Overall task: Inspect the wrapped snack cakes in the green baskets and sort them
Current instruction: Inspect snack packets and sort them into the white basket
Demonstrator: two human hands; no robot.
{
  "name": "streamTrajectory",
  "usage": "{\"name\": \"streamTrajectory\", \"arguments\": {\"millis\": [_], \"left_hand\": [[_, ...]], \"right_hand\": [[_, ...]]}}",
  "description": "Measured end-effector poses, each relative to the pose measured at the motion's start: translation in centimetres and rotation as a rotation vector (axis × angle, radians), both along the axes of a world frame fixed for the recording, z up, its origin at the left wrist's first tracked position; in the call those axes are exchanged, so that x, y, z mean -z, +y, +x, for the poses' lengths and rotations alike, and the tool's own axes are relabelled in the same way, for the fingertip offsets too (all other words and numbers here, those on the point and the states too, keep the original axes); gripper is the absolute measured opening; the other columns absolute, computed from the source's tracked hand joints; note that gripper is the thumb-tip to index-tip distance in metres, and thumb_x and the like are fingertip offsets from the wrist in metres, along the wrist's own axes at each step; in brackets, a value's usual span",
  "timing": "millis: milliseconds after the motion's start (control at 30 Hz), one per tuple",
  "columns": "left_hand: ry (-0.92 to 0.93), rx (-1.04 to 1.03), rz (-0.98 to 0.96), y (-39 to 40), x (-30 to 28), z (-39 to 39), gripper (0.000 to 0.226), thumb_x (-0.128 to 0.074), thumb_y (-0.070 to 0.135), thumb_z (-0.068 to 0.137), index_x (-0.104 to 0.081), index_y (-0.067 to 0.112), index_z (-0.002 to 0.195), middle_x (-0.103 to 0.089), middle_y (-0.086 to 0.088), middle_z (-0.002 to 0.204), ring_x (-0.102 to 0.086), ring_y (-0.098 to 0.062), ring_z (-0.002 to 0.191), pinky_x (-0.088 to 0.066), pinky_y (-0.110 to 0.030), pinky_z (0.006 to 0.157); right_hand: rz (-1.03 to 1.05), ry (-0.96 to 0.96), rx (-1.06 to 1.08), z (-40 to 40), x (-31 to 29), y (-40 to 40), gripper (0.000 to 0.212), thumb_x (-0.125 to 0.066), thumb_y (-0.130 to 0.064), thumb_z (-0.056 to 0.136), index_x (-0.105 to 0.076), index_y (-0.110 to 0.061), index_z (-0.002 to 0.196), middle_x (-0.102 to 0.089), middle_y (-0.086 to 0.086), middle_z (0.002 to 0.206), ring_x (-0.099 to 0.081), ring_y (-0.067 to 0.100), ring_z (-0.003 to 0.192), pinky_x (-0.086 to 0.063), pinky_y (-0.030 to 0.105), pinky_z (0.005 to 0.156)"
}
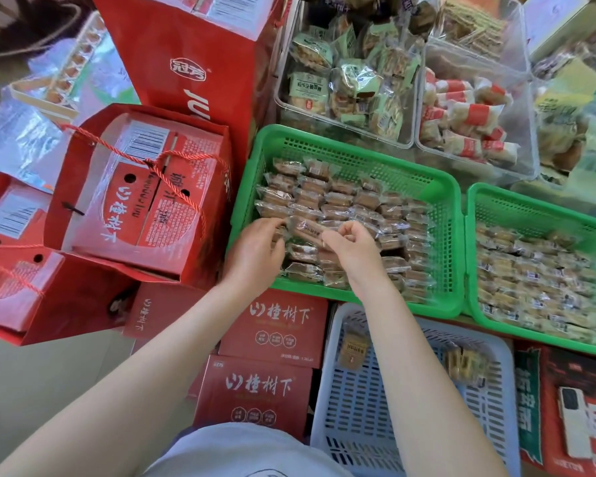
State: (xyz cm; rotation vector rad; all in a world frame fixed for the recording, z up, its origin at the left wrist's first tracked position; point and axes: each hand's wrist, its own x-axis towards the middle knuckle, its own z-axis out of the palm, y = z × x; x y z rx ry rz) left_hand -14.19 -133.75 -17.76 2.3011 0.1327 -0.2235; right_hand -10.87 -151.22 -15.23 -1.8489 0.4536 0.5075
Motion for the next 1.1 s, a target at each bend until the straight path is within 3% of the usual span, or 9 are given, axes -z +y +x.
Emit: {"name": "streamTrajectory", "arguments": {"millis": [67,133,200,333,500,600,767,967,1100], "left_hand": [[0.085,0.217,0.291,0.1,1.0,0.2,0.052,-0.042,0.031,0.106,-0.034,0.013,0.155,-0.030,-0.007,0.163,-0.024,-0.023,0.151,-0.016,-0.035,0.123],[0.093,0.339,0.458,0.1,2.0,-0.2,0.056,-0.030,0.039,0.108,-0.030,0.013,0.157,-0.017,-0.009,0.168,-0.012,-0.024,0.155,-0.006,-0.037,0.125],[0.073,0.355,0.492,0.2,2.4,-0.5,0.055,-0.027,0.038,0.108,-0.033,0.012,0.156,-0.018,-0.011,0.167,-0.013,-0.025,0.155,-0.007,-0.038,0.125],[0.049,0.337,0.515,0.0,2.6,-0.5,0.055,-0.028,0.031,0.102,-0.040,0.008,0.151,-0.034,-0.015,0.161,-0.027,-0.029,0.150,-0.019,-0.041,0.121],[0.061,0.302,0.527,-0.2,2.7,-0.3,0.065,-0.026,0.034,0.092,-0.038,0.009,0.150,-0.042,-0.013,0.154,-0.035,-0.028,0.143,-0.027,-0.041,0.116],[0.106,0.321,0.524,-0.5,2.7,0.3,0.066,-0.034,0.036,0.100,-0.016,0.019,0.161,-0.022,-0.012,0.164,-0.016,-0.028,0.151,-0.016,-0.042,0.120],[0.088,0.366,0.507,-0.6,3.1,1.1,0.066,-0.034,0.043,0.101,-0.011,0.028,0.161,0.013,-0.002,0.169,0.017,-0.022,0.155,0.001,-0.047,0.125],[0.097,0.353,0.515,-0.7,3.4,1.3,0.070,-0.034,0.045,0.100,-0.004,0.032,0.161,0.015,-0.003,0.169,0.018,-0.023,0.154,0.005,-0.045,0.125],[0.086,0.342,0.507,-0.7,3.3,1.2,0.068,-0.037,0.045,0.098,-0.013,0.033,0.160,0.011,-0.003,0.170,0.015,-0.024,0.155,0.003,-0.045,0.125]], "right_hand": [[-0.115,0.016,-0.023,1.1,0.9,0.3,0.030,-0.069,-0.033,0.085,-0.042,-0.020,0.081,-0.053,0.002,0.079,-0.055,0.012,0.066,-0.040,0.034,0.065],[-0.289,-0.037,-0.071,1.8,1.7,0.7,0.030,-0.069,-0.039,0.085,-0.046,-0.020,0.085,-0.060,0.006,0.096,-0.059,0.020,0.081,-0.041,0.033,0.064],[-0.487,-0.147,-0.106,2.1,2.1,1.4,0.032,-0.068,-0.042,0.088,-0.050,-0.016,0.092,-0.052,0.006,0.104,-0.050,0.020,0.079,-0.034,0.026,0.057],[-0.806,-0.306,-0.243,2.4,2.9,3.3,0.041,-0.064,-0.053,0.089,-0.050,-0.014,0.093,-0.051,0.003,0.094,-0.047,0.019,0.071,-0.024,0.027,0.048],[-0.676,-0.278,-0.430,3.3,4.6,4.1,0.034,-0.072,-0.040,0.089,-0.057,-0.010,0.095,-0.048,0.004,0.096,-0.052,0.022,0.076,-0.038,0.032,0.061],[-0.671,-0.294,-0.514,3.4,5.0,3.5,0.012,-0.063,-0.019,0.096,-0.062,-0.007,0.095,-0.046,0.006,0.098,-0.058,0.029,0.081,-0.041,0.032,0.065],[-0.757,-0.308,-0.631,4.6,4.3,2.4,0.013,-0.061,-0.012,0.097,-0.072,-0.012,0.105,-0.041,0.004,0.100,-0.052,0.028,0.083,-0.043,0.033,0.065],[-0.913,-0.589,-0.926,4.7,3.8,2.4,0.021,-0.059,-0.001,0.091,-0.071,-0.011,0.106,-0.055,0.009,0.099,-0.053,0.030,0.091,-0.034,0.035,0.066],[-0.917,-0.716,-0.893,3.9,4.6,1.5,0.019,-0.068,0.004,0.081,-0.072,-0.006,0.096,-0.063,0.012,0.091,-0.057,0.033,0.086,-0.041,0.039,0.066]]}}
